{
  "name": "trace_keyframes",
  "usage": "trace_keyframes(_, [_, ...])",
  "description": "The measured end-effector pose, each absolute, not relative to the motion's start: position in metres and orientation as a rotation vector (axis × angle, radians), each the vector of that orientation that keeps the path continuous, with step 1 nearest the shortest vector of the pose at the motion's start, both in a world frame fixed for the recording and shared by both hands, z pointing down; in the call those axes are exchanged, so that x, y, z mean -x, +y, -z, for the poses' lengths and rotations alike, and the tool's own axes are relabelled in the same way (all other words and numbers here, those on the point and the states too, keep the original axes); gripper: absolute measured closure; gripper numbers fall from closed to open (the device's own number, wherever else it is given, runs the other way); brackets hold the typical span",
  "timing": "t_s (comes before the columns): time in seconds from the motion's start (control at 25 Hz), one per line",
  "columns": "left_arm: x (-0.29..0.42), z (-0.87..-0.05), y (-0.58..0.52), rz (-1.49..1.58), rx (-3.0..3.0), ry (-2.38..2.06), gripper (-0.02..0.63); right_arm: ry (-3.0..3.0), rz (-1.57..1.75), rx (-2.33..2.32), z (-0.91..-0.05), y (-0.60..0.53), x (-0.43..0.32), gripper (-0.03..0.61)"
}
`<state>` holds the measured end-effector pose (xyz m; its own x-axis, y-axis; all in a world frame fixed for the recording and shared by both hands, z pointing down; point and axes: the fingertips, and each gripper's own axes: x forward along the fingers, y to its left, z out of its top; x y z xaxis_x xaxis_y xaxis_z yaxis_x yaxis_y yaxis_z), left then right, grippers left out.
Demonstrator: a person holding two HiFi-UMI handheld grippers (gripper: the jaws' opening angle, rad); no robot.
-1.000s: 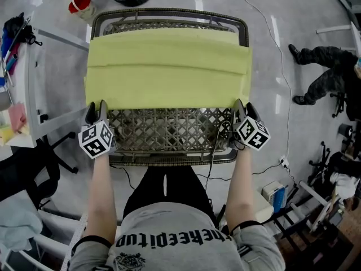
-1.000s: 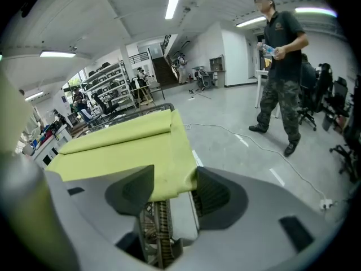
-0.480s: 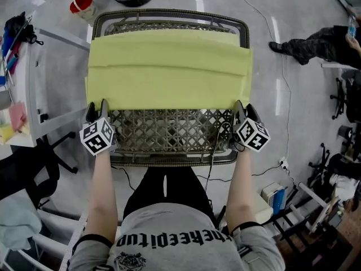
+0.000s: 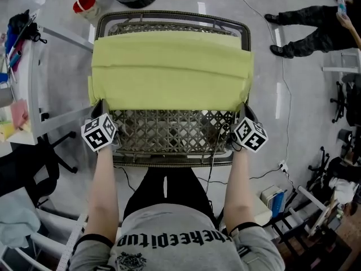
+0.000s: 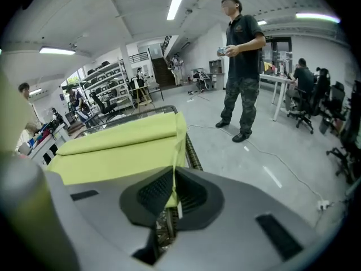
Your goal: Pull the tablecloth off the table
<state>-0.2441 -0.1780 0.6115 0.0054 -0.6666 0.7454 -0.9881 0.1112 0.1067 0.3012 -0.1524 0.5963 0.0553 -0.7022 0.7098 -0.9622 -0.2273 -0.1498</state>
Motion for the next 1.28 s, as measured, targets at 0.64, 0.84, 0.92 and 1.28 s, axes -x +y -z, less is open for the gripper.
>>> trace_keyframes(0.64, [0.204, -0.545, -0.202, -0.443, -1.858, -1.730, 0.591, -1.872, -0.896, -2.002, -0.548, -0.169, -0.279, 0.561])
trace_keyframes(0.84, [0.170, -0.519, -0.219, -0.416, -2.011, -1.677, 0.592, -1.961, -0.838, -1.967, -0.530, -0.177, -0.265, 0.561])
trace_keyframes(0.92, [0.155, -0.511, -0.225, -0.403, -2.066, -1.651, 0.591, -1.996, -0.812, -1.944, -0.523, -0.179, -0.258, 0.561])
trace_keyframes(1.28, [0.076, -0.488, -0.236, -0.430, -2.330, -1.470, 0.592, -2.087, -0.788, -1.873, -0.511, -0.178, -0.241, 0.561])
